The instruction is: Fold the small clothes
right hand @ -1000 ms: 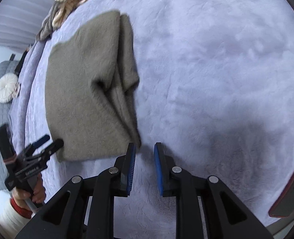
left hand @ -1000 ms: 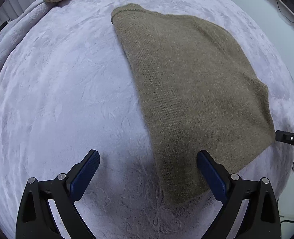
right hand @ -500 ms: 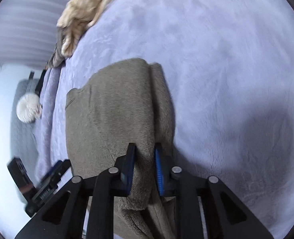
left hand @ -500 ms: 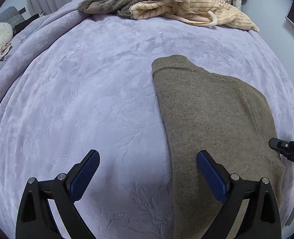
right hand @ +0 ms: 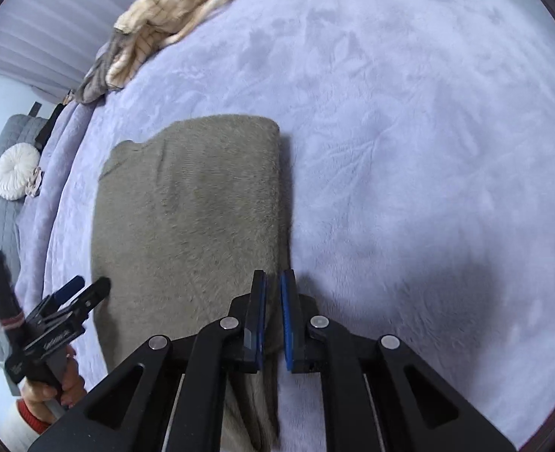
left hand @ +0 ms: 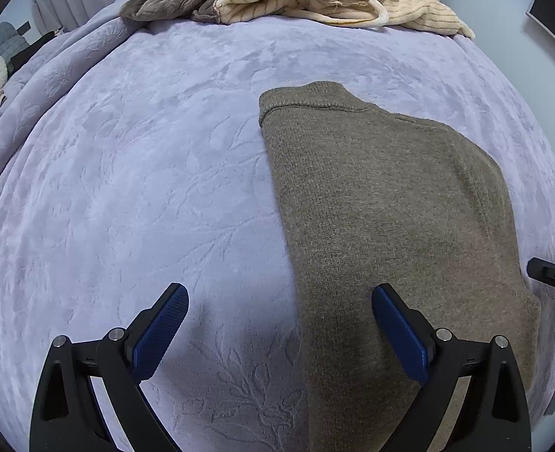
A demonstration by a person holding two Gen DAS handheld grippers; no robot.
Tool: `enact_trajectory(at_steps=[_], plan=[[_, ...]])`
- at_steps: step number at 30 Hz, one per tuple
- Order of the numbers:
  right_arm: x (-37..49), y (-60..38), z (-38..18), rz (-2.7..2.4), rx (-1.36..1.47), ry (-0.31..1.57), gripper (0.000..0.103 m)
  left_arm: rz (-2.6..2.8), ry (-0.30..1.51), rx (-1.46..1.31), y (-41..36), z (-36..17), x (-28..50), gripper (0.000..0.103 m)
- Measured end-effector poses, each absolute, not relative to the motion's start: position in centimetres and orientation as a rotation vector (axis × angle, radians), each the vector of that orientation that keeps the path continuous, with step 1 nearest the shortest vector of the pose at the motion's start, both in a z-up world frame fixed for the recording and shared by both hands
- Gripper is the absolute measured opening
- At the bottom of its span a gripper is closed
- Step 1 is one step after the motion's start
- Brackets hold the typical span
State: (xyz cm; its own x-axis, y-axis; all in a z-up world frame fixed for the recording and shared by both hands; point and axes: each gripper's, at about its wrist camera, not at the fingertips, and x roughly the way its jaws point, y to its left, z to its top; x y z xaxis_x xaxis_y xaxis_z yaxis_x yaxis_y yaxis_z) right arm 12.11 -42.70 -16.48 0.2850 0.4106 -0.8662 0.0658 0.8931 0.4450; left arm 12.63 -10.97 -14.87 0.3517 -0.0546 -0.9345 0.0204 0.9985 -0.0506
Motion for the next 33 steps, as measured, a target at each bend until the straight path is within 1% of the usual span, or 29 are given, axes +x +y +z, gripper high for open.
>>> enact_trajectory(at_steps=[3,6,8,10,11,12,14,23,28,30,33], plan=[[10.7,-42.1,-14.0,0.3,0.464,1.23,0.009,-0.046,1.208,-0.035,-10.9,-14.9,12.6,0.099],[9.5,-40.0,-12.5,0.385,0.415,1.202,0.009,-0.044,1.206,-0.024,-11.0,-14.9,12.7,0.099],[8.9,-38.3,-13.2,0.416,0.339,1.232,0.009,-0.044,1.208,-0.022,-11.0,-14.9,12.7,0.099],[9.1,-37.3,-15.6,0.353,0.242,1.302,0.007,-0.048,1.211,-0.026,-11.0,-14.9,12.7,0.099],[9.0,-37.6,-17.2,0.345,0.255,1.335,0.001,-0.052,1.214,-0.03,-11.0,-14.9,12.7,0.099],[8.8,-38.2,-18.2,0.345,0.303,1.349,0.0,-0.053,1.217,-0.032,-11.0,-14.9,12.6,0.099],[8.4,-39.6,-19.1,0.346,0.418,1.336,0.0,-0.051,1.214,-0.029,-11.1,-14.9,12.5,0.099],[7.4,-41.7,-19.4,0.306,0.577,1.342,0.0,-0.055,1.235,-0.044,-10.9,-14.4,12.2,0.099],[7.4,-41.7,-19.3,0.31,0.616,1.345,0.0,-0.061,1.254,-0.069,-10.4,-14.6,11.9,0.099],[7.6,-41.6,-19.1,0.317,0.625,1.34,0.002,-0.06,1.259,-0.072,-10.4,-14.7,12.0,0.099],[7.6,-41.6,-18.2,0.316,0.602,1.334,0.003,-0.058,1.258,-0.062,-10.6,-14.6,12.0,0.099]])
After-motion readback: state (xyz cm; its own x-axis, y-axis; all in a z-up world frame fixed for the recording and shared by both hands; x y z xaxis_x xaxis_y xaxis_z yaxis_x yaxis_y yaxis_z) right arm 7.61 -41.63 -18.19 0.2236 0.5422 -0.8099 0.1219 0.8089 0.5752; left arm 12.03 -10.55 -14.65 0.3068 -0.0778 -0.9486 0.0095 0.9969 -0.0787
